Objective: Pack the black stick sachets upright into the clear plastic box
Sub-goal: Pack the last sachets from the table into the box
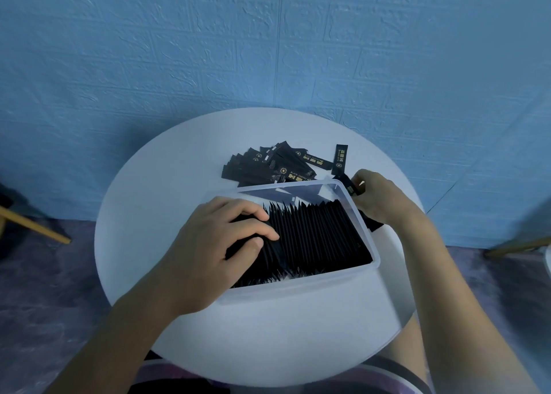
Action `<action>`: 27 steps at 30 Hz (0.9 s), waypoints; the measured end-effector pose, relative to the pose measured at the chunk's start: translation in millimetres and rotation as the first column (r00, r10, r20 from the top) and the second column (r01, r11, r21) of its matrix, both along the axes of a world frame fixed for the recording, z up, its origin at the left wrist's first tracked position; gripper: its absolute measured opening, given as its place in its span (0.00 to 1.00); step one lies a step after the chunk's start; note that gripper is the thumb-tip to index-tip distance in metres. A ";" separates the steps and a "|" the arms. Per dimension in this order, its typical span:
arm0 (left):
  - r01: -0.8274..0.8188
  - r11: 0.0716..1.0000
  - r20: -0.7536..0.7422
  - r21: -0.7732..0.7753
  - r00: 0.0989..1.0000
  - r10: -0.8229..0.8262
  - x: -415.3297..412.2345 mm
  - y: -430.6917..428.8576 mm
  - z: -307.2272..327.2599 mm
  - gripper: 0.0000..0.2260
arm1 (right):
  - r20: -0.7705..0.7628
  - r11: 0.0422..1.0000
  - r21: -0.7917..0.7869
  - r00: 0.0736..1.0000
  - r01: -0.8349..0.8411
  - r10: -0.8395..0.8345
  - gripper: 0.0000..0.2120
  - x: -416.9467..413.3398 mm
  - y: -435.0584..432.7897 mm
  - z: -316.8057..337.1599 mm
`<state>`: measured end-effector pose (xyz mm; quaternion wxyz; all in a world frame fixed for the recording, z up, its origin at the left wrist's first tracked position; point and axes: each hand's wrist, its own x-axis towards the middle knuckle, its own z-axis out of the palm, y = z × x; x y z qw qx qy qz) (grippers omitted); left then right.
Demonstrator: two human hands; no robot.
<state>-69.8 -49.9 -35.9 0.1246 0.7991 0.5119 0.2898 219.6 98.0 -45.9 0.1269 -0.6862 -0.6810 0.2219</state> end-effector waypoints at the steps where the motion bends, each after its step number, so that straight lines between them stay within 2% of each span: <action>1: 0.000 1.000 0.000 0.001 1.000 0.000 0.2 -0.1 0.0 0.13 | -0.051 1.000 0.006 0.999 0.012 -0.012 0.13 1.3 0.5 1.3; 4: -0.003 1.000 -0.004 -0.001 1.000 0.003 0.4 -0.2 -0.1 0.13 | -0.321 0.994 0.070 0.945 0.079 -0.053 0.15 5.8 0.6 14.6; 8: 0.001 1.000 -0.011 0.000 1.000 -0.001 0.2 0.2 -0.3 0.13 | -0.567 0.968 0.238 0.820 0.079 0.072 0.01 -3.5 -18.9 55.3; 11: -0.003 1.000 -0.015 -0.001 1.000 0.003 0.5 0.2 -0.4 0.13 | -0.696 0.958 0.284 0.697 0.043 0.175 0.06 -22.9 -45.1 80.8; 13: -0.003 1.000 -0.015 0.002 1.000 0.003 0.9 0.2 -0.8 0.13 | -0.668 0.966 0.255 0.714 -0.048 0.211 0.09 -43.1 -63.0 82.9; 14: -0.004 1.000 -0.017 0.005 1.000 0.004 1.2 0.0 -1.1 0.13 | -0.602 0.966 0.232 0.764 -0.111 0.232 0.11 -53.8 -70.6 79.1; 17: -0.008 1.000 -0.018 0.018 1.000 0.008 2.9 -1.0 -1.3 0.13 | -0.247 0.942 0.159 0.912 -0.296 0.328 0.16 -77.7 -84.8 56.9; 19: -0.011 1.000 -0.017 0.018 1.000 0.011 3.9 -1.7 -1.1 0.13 | -0.126 0.952 0.087 0.944 -0.295 0.304 0.15 -86.0 -91.7 48.7; 25: -0.009 1.000 0.000 0.029 1.000 0.009 3.4 -1.2 -1.6 0.14 | -0.131 0.949 0.025 0.940 -0.313 0.314 0.17 -90.5 -103.6 50.9; 27: -0.009 1.000 -0.001 0.030 1.000 0.010 3.4 -1.6 -1.5 0.14 | -0.206 0.943 -0.024 0.925 -0.331 0.319 0.15 -83.4 -104.2 52.0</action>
